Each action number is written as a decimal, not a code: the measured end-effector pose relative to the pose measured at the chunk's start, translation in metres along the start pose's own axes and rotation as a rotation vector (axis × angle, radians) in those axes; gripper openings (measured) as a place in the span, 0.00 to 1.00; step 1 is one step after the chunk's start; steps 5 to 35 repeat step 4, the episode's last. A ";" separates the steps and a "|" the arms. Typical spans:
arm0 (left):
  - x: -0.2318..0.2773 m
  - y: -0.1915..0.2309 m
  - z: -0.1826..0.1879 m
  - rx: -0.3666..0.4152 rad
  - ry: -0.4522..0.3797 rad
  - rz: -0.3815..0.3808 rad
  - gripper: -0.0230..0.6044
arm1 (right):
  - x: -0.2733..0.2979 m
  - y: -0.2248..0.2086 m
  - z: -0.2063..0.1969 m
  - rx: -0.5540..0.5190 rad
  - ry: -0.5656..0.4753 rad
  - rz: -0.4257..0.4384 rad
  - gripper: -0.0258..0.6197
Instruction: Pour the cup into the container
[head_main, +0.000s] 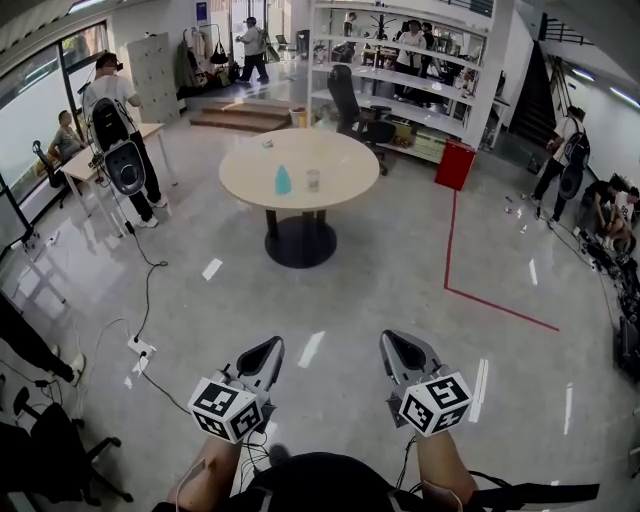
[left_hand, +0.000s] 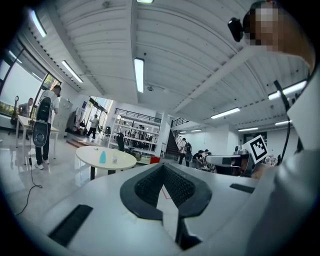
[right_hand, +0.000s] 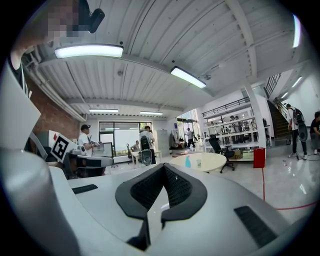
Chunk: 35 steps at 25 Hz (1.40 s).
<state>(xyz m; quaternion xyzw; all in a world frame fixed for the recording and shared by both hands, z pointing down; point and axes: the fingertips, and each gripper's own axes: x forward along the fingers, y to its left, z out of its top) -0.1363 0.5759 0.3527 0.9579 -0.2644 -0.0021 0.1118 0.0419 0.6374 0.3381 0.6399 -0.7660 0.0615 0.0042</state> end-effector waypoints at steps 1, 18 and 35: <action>-0.002 0.000 0.000 0.000 0.000 -0.001 0.04 | 0.000 0.002 0.000 0.000 0.000 0.000 0.05; -0.007 0.000 0.002 0.000 0.004 -0.004 0.04 | -0.002 0.007 0.002 -0.001 0.001 -0.004 0.05; -0.007 0.000 0.002 0.000 0.004 -0.004 0.04 | -0.002 0.007 0.002 -0.001 0.001 -0.004 0.05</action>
